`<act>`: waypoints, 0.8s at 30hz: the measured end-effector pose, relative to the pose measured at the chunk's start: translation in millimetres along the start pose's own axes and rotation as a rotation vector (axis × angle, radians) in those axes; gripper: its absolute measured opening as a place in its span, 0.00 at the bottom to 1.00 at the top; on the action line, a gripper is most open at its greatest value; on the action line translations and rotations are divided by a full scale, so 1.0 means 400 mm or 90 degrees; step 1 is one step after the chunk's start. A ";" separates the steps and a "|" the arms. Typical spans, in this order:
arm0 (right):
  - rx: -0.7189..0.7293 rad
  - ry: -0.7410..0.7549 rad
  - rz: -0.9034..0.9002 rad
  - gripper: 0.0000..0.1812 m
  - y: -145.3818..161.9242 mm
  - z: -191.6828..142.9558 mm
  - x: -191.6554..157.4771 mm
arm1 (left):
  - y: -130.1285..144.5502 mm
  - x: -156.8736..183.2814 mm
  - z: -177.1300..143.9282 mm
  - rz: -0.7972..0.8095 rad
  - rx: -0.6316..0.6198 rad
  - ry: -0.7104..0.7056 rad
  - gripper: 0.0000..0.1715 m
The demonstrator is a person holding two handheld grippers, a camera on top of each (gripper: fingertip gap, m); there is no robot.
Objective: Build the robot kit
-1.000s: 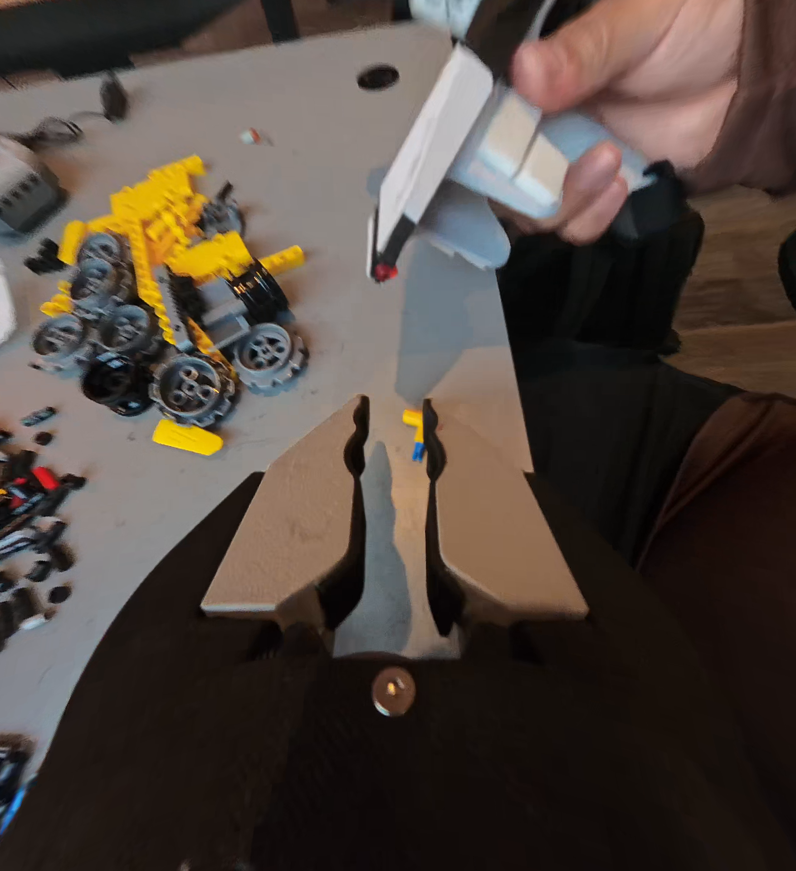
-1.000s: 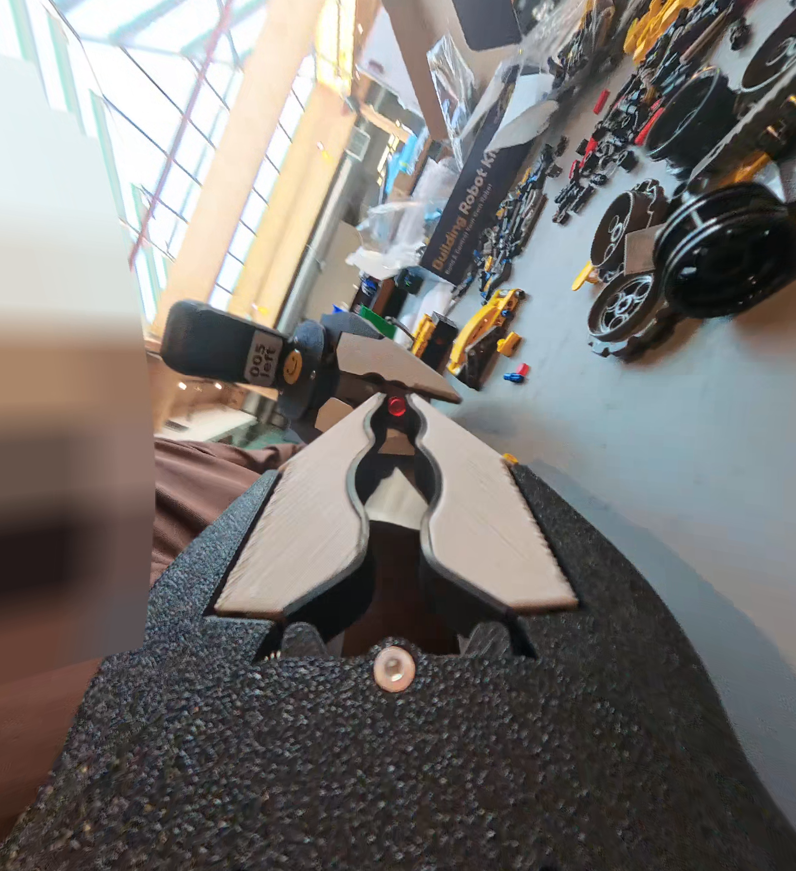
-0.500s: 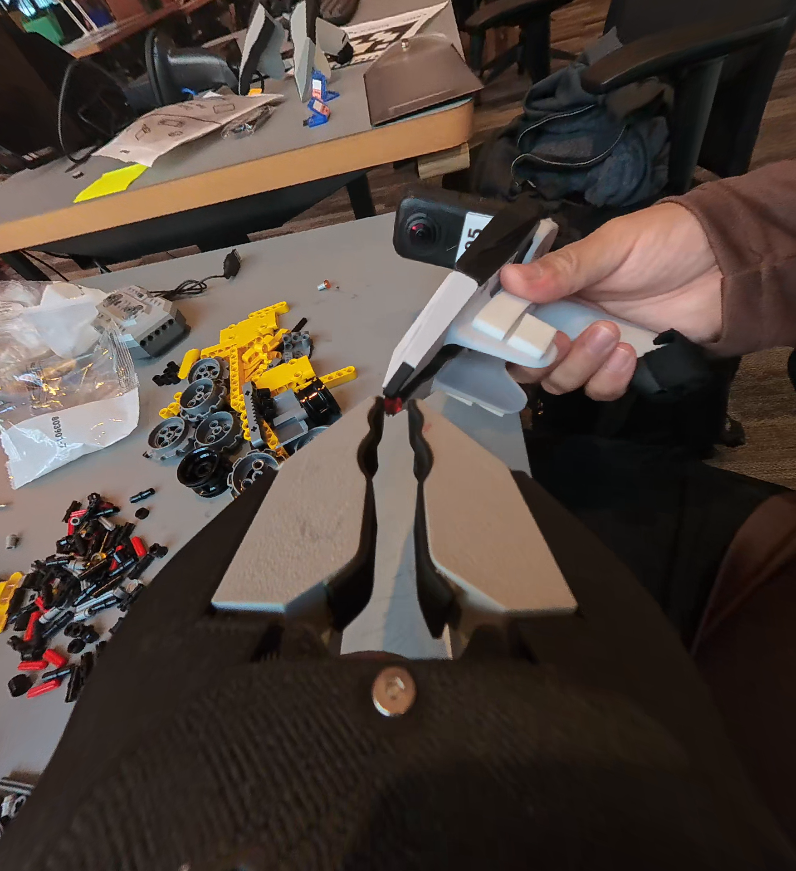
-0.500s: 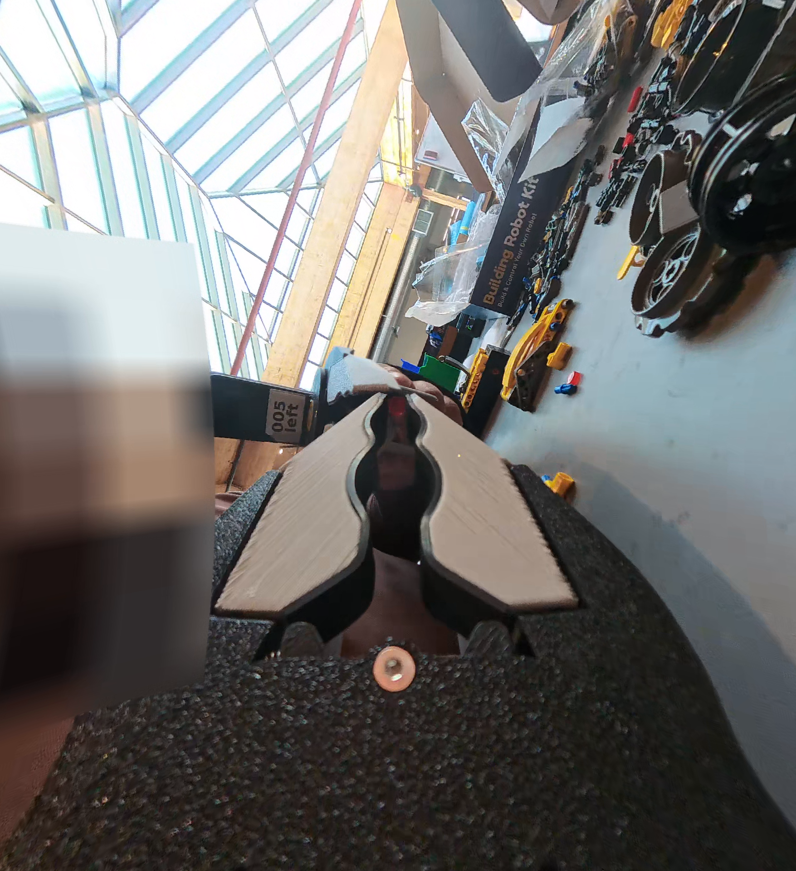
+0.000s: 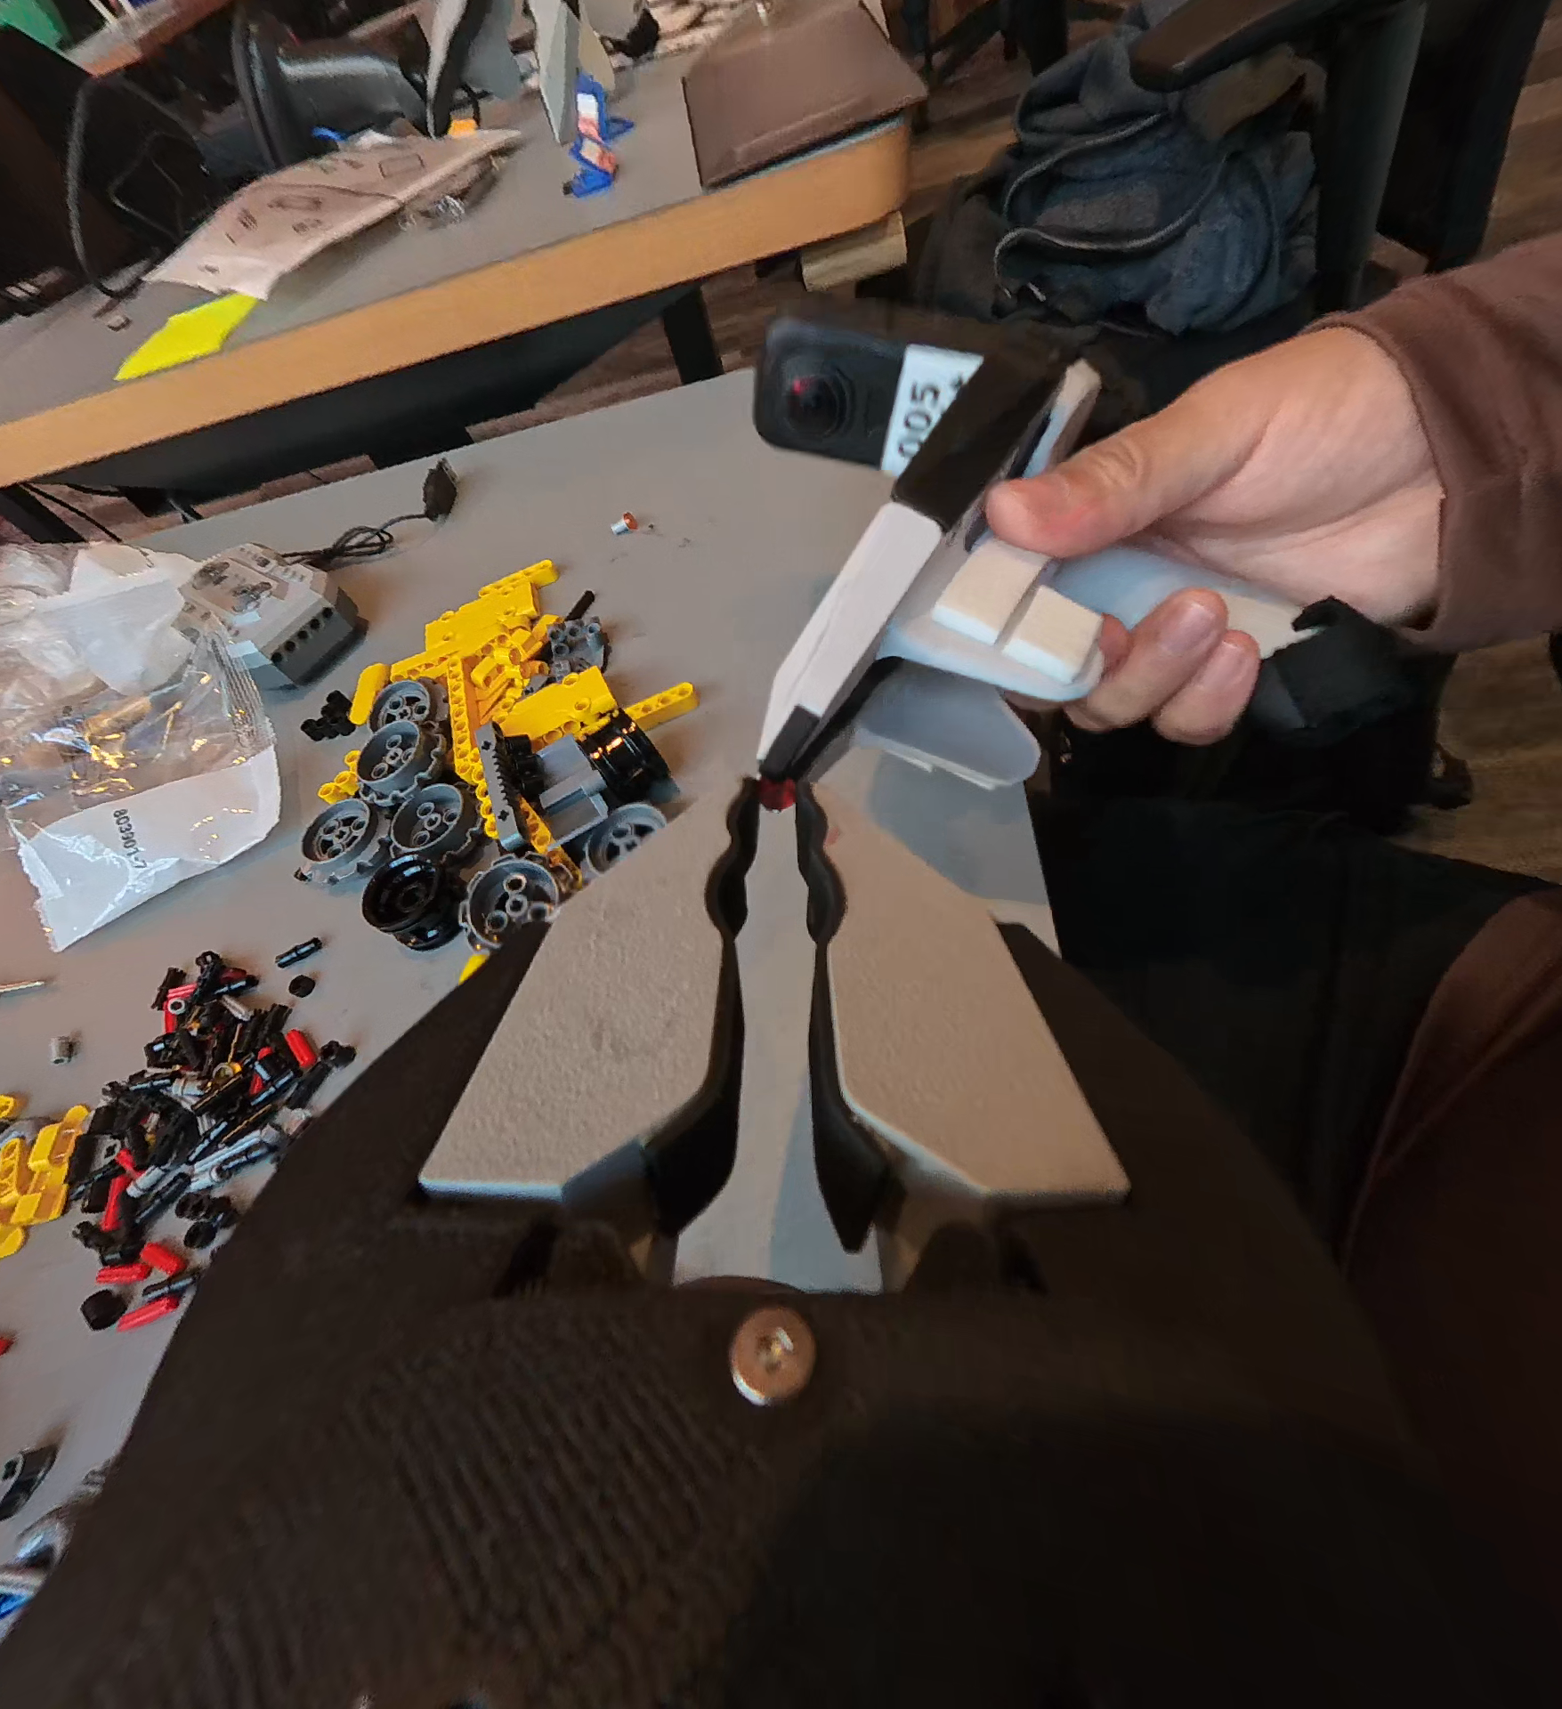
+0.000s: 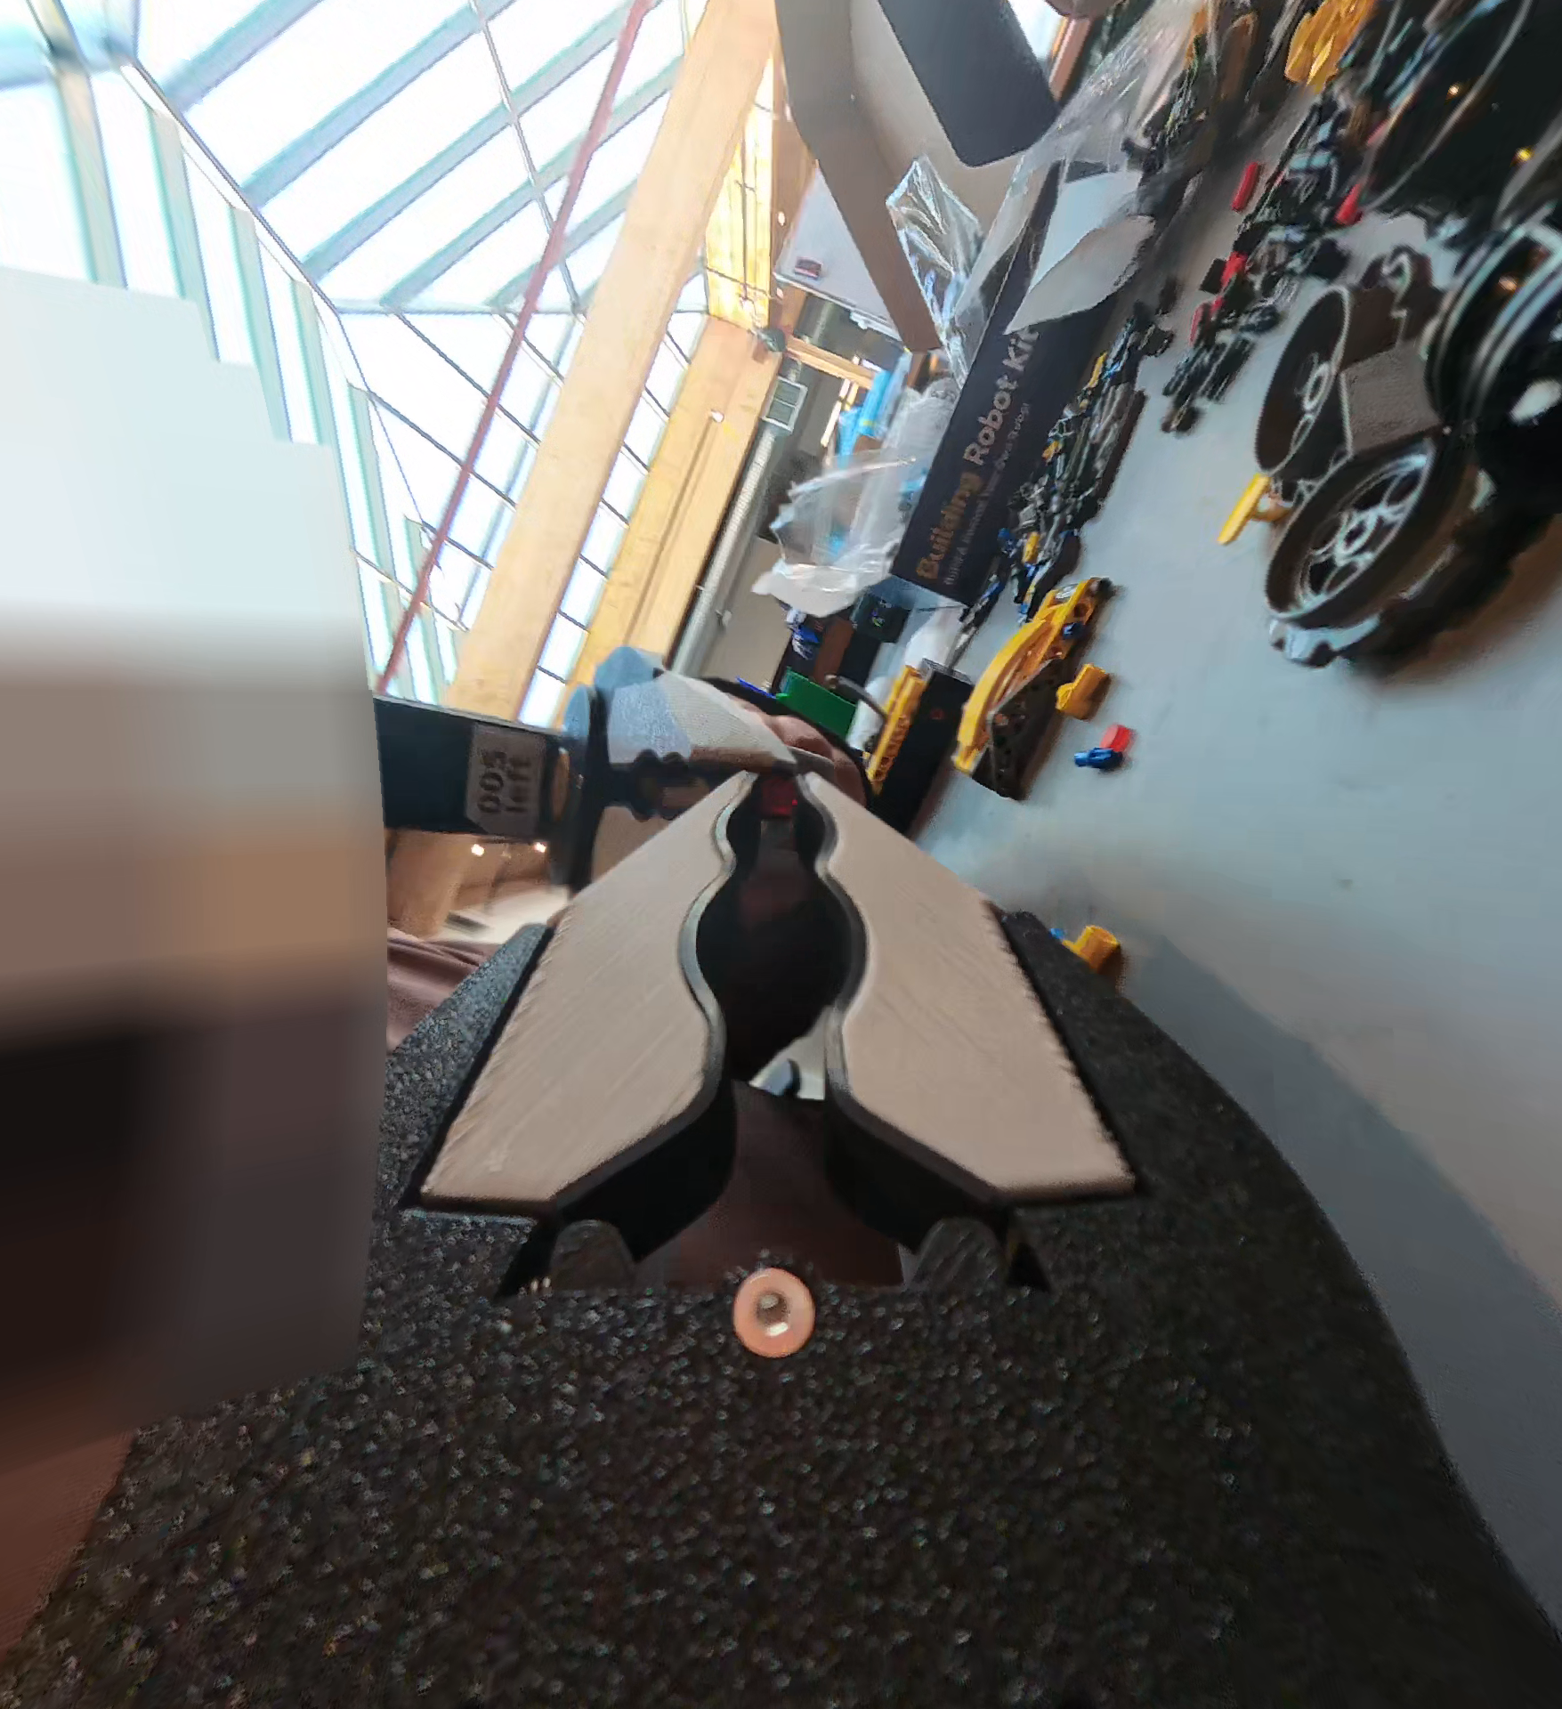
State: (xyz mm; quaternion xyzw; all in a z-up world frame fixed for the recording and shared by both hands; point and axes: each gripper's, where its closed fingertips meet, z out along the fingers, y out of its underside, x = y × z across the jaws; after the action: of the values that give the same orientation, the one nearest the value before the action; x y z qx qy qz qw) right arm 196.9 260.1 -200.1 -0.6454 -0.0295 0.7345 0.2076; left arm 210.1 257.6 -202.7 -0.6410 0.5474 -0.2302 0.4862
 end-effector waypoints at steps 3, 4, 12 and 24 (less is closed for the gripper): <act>-0.040 0.065 -0.091 0.00 0.005 -0.001 0.009 | 0.035 0.014 -0.018 0.005 -0.063 0.045 0.03; -0.048 0.090 -0.117 0.01 0.002 -0.007 0.017 | 0.055 0.021 -0.025 0.009 -0.093 0.061 0.02; -0.197 0.267 -0.325 0.03 0.073 -0.019 0.075 | 0.226 0.093 -0.050 0.030 -0.329 0.178 0.03; -0.316 0.390 -0.454 0.02 0.126 -0.035 0.136 | 0.219 0.111 -0.035 -0.027 -0.337 0.235 0.05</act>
State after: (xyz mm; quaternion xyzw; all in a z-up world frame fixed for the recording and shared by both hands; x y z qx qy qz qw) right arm 192.6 229.5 -269.0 -0.8101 -0.3579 0.3669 0.2848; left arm 169.6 217.5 -284.1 -0.7040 0.6536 -0.2027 0.1899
